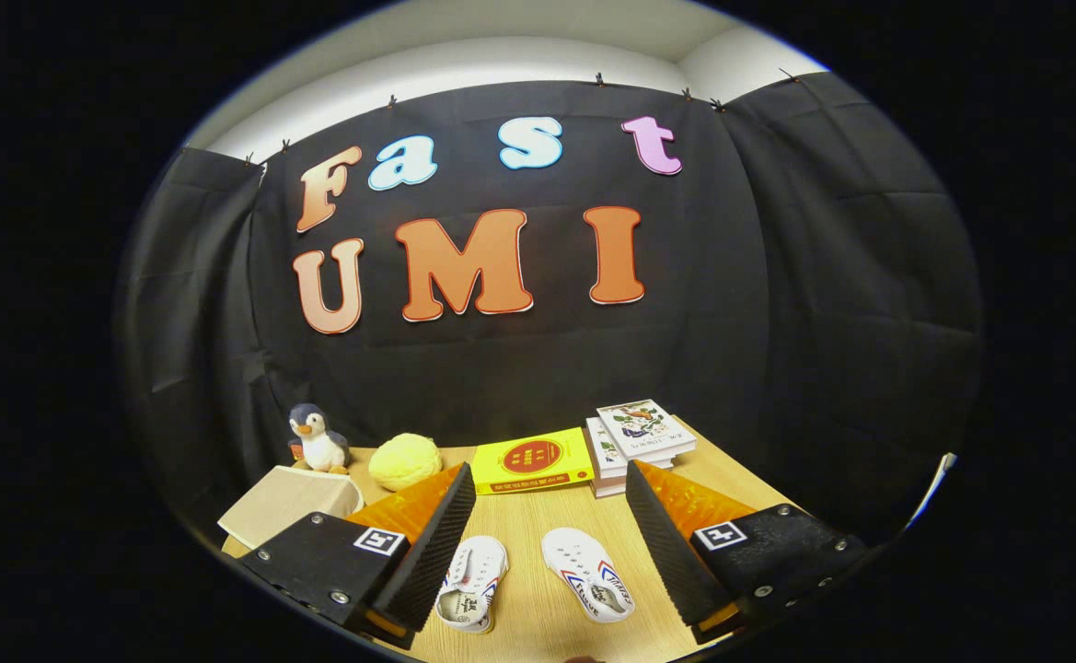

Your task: Open the storage box then place both shoes into the box .Put the left shoe in first, then the right shoe, with the right side of both shoes facing outward in a uniform manner.

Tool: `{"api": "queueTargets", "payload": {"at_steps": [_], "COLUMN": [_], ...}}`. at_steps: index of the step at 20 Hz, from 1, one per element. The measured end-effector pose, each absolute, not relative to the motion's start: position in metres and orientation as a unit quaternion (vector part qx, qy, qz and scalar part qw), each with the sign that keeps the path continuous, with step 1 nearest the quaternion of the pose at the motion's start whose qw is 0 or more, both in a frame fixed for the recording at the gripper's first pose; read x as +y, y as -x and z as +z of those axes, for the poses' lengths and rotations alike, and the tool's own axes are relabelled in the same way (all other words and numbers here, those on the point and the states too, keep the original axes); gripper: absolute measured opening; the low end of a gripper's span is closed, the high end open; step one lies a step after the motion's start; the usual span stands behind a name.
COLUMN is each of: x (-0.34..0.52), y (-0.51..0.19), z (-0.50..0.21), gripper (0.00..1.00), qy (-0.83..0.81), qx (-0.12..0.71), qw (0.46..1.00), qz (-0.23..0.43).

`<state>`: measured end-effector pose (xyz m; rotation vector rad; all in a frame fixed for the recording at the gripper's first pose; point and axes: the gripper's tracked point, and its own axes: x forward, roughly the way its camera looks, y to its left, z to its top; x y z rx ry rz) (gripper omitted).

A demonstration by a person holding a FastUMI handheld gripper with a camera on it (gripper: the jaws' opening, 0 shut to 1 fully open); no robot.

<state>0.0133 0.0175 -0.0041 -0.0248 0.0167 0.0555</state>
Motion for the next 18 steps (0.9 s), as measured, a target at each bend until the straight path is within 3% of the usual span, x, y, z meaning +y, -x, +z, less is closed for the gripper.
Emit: {"api": "queueTargets", "payload": {"at_steps": [9, 18], "x": [0.034, 0.090], "y": [-0.018, -0.025], "z": [-0.016, -0.060], "gripper": [0.98, 0.98], "qy": [0.013, -0.058], "qx": [0.019, 0.101], "qw": [0.998, 0.981], "qz": [0.055, 0.155]}}
